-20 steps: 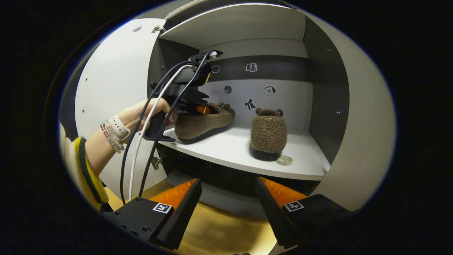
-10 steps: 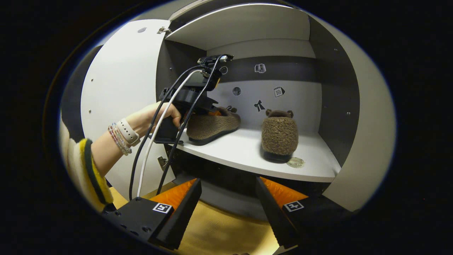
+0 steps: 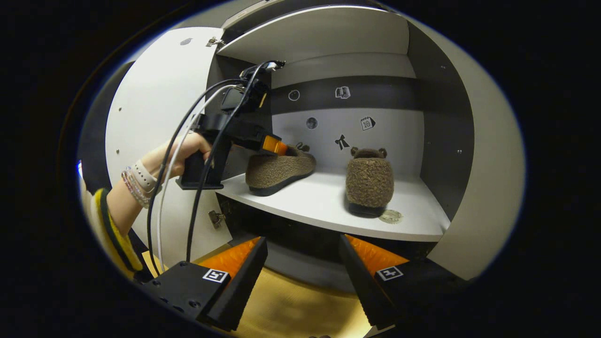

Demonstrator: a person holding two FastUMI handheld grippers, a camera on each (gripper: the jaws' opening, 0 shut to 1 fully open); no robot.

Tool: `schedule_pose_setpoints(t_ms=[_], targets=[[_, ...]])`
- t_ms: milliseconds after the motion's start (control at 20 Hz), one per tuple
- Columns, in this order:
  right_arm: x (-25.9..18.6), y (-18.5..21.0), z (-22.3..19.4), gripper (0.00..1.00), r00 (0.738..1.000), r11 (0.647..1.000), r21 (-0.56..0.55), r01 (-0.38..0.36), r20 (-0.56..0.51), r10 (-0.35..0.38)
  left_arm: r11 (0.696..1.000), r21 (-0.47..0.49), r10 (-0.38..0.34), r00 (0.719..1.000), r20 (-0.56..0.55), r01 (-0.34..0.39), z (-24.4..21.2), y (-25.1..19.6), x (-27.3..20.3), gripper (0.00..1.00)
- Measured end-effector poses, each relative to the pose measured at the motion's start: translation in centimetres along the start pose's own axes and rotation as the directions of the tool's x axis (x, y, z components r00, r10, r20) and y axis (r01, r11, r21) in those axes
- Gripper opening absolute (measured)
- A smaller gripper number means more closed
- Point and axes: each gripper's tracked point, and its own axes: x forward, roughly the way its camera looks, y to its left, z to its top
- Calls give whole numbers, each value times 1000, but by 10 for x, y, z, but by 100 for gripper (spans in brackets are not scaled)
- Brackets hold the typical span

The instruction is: Grab one shoe with the right hand and put it into the shoe cabinet, grab the other shoe with the left hand and put it into the shoe cabinet; then close the right door with the right hand and the left door with the left hand.

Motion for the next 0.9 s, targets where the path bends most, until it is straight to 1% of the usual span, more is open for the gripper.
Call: schedule_pose_setpoints(t_ms=[150, 250, 450, 500, 650, 700, 750, 800, 850, 900], targets=[[-8, 10, 7, 99, 1000, 1000, -11, 0, 18, 0, 999, 0, -37, 997, 67, 37, 18, -5, -37, 95], [-17, 17, 14, 98, 999, 1000, -15, 4, 40, -3, 997, -11, -69, 989, 130, 71, 31, -10, -70, 97], [-44, 35, 33, 98, 995, 1000, -19, 25, 93, -23, 984, -52, -154, 957, 248, 171, 46, -21, -152, 96], [-53, 39, 39, 98, 993, 999, -15, 35, 110, -33, 981, -52, -167, 950, 264, 187, 44, -20, -174, 100], [-85, 56, 62, 98, 982, 998, -4, 64, 181, -62, 981, -14, -180, 943, 281, 192, 30, -16, -236, 99], [-97, 59, 69, 98, 977, 997, -10, 80, 201, -76, 982, 4, -183, 942, 281, 190, 22, -15, -255, 96], [-111, 62, 76, 98, 971, 995, -17, 98, 221, -92, 982, 15, -187, 941, 283, 191, 15, -14, -275, 98], [-125, 67, 83, 98, 965, 993, -22, 114, 241, -106, 979, 19, -199, 938, 284, 202, 6, -15, -295, 99], [-141, 71, 89, 98, 959, 992, -23, 128, 259, -118, 976, 13, -211, 936, 281, 217, -2, -17, -314, 96], [-157, 75, 93, 98, 952, 990, -15, 138, 276, -129, 972, 3, -225, 933, 282, 234, -11, -17, -333, 97]])
